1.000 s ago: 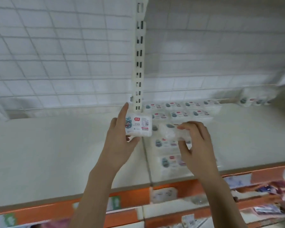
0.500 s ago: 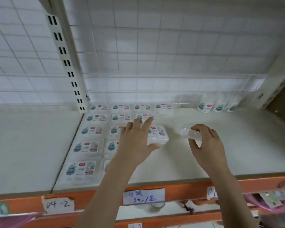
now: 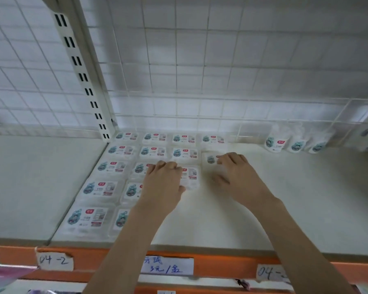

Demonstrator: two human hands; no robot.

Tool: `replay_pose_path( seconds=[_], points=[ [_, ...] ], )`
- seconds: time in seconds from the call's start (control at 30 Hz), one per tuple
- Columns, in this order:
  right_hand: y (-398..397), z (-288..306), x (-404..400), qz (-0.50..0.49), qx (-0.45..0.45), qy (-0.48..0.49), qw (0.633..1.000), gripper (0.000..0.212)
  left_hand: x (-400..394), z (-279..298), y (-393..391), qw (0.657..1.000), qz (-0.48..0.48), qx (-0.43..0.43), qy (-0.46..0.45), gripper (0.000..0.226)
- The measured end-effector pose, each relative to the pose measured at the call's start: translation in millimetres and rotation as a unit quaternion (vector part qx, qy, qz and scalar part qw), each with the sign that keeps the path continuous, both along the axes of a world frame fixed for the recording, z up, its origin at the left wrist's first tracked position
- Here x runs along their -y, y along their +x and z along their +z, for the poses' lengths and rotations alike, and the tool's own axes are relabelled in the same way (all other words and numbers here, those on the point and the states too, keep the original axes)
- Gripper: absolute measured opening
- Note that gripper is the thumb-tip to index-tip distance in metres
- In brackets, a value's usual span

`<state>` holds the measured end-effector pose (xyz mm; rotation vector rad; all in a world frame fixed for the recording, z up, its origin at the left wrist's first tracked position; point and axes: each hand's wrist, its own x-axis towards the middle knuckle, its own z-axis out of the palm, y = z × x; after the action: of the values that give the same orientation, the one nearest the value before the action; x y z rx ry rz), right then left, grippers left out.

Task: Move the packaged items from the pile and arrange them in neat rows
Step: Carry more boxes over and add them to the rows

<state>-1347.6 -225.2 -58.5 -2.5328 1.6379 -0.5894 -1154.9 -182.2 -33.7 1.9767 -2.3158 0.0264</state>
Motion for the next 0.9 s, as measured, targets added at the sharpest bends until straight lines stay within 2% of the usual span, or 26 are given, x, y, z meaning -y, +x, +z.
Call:
replay_pose_path(
  seconds=[0.17,0.37,0.6,0.7,0.9],
  points=[
    [-6,-5,5,0.024,0.004,-0.024,0.999,0.032,6,-1,-1,1.000,0.005,-0.018,-0.001,0.042],
    [6,-4,28,-0.012,-0.030,-0.011,0.999,0.041,7,-2,1,0.999,0.003,-0.032,-0.001,0.044],
    [17,7,14,-0.058,-0.038,0.008,0.998,0.037,7,2,9,0.998,-0.021,-0.058,0.023,0.060],
    [35,20,0,-0.079,-0.023,0.020,0.996,0.037,2,9,28,0.997,-0.030,-0.074,0.019,0.066],
    [120,36,-39,-0.042,0.029,0.010,0.999,0.034,-31,23,120,0.994,0.016,-0.102,-0.029,0.055]
  ],
)
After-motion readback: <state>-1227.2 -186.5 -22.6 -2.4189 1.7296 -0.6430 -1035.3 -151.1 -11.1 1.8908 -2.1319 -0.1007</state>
